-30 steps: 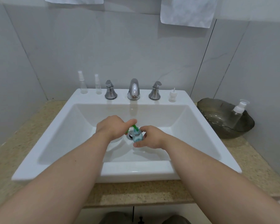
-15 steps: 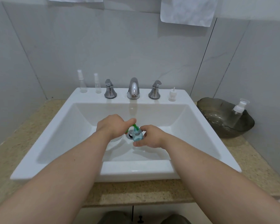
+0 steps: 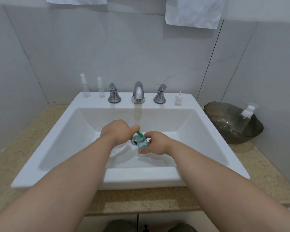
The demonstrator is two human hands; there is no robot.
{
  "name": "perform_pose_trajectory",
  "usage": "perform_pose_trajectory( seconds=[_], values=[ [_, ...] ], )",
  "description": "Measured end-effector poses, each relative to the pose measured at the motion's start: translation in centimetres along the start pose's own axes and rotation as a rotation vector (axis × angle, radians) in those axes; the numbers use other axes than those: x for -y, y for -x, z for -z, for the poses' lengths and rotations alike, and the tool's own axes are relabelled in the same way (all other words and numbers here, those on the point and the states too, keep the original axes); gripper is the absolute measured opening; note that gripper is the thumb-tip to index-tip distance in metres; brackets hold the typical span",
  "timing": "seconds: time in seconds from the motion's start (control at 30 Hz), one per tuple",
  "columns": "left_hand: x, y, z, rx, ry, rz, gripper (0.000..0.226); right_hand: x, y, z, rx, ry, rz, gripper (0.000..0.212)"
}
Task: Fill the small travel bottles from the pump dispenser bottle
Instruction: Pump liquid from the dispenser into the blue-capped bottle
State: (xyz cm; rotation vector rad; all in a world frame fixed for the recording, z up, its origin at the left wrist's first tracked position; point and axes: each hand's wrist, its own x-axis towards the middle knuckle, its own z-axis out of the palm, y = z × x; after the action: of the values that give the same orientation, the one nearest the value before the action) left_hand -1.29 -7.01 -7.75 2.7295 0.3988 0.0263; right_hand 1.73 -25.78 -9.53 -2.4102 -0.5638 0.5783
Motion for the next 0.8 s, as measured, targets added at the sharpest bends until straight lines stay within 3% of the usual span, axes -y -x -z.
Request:
perform_pose_trajectory(
  seconds=[0.27, 0.5, 0.8],
  values=[
    [-0.15, 0.21, 0.07, -0.008, -0.004, 0.000, 0.061, 0.02, 0.02, 0.09, 0.002, 0.002, -0.004, 0.057],
    [0.44, 0.28, 0.05, -0.004, 0.029, -0.027, 0.092, -0.04, 0.01, 0.17, -0.011, -0.028, -0.004, 0.059],
    [0.06, 0.06, 0.13, 0.016, 0.045, 0.004, 0.069, -0.20, -0.10, 0.11, -0.009, -0.029, 0.008, 0.056]
  ],
)
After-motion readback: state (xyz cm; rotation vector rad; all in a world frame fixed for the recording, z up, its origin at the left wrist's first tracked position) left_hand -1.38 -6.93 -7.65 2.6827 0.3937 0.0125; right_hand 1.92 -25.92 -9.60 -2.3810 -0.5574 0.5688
